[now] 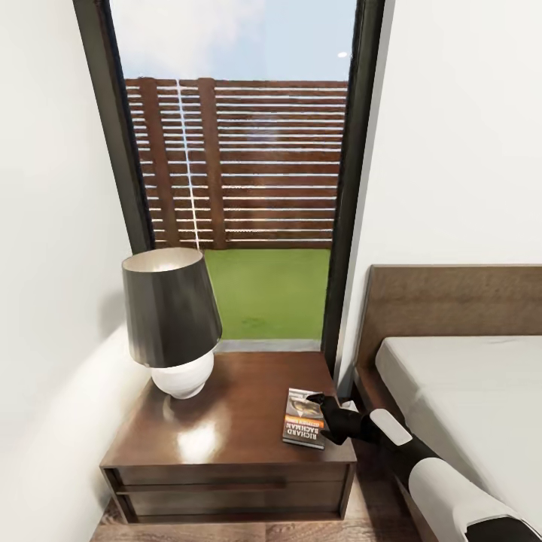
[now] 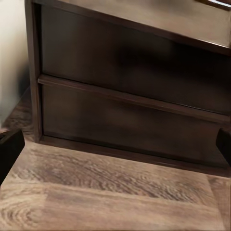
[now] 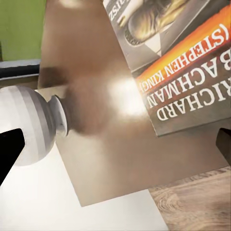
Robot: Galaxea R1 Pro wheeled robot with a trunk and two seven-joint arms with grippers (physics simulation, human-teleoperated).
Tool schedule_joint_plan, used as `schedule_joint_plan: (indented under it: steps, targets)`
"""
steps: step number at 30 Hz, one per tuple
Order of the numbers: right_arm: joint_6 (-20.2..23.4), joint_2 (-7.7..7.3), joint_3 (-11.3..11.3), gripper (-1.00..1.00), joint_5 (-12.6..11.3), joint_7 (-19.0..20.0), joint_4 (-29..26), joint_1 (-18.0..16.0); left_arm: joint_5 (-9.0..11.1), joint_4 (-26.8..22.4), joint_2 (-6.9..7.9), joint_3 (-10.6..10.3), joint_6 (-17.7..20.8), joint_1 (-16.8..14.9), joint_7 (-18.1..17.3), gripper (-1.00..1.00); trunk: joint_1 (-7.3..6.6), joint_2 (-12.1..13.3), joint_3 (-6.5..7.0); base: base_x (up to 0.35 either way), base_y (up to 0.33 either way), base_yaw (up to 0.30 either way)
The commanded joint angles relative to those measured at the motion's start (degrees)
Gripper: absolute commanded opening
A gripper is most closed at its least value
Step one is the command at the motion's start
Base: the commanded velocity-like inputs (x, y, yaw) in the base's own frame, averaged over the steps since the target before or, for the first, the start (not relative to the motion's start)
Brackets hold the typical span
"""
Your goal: In the bedroom, move the book from the bed onto either nightstand, and place the two sandals side by side next to the bed.
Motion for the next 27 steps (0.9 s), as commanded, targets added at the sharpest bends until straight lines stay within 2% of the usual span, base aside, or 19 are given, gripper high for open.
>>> schedule_joint_plan:
  steps: [1,18,27]
  targets:
    - [0.1,-0.06,0.3,1.00,-0.3,-0.1,-0.1,0.0,0.5,0.0,0.00,0.0,0.1,0.0,-0.6,1.00,-0.24,0.4,0.13,0.000,0.000,0.000]
    - [0.2,-0.06,0.1,1.00,-0.3,1.0,-0.1,0.0,0.5,0.0,0.02,0.0,1.3,0.0,-0.5,1.00,-3.97,7.2,3.19,0.000,0.000,0.000]
    - [0.3,-0.13,0.2,1.00,-0.2,6.1,-0.1,0.0,0.4,0.0,0.17,0.0,2.6,0.0,-0.5,1.00,-5.95,10.8,4.80,0.000,0.000,0.000]
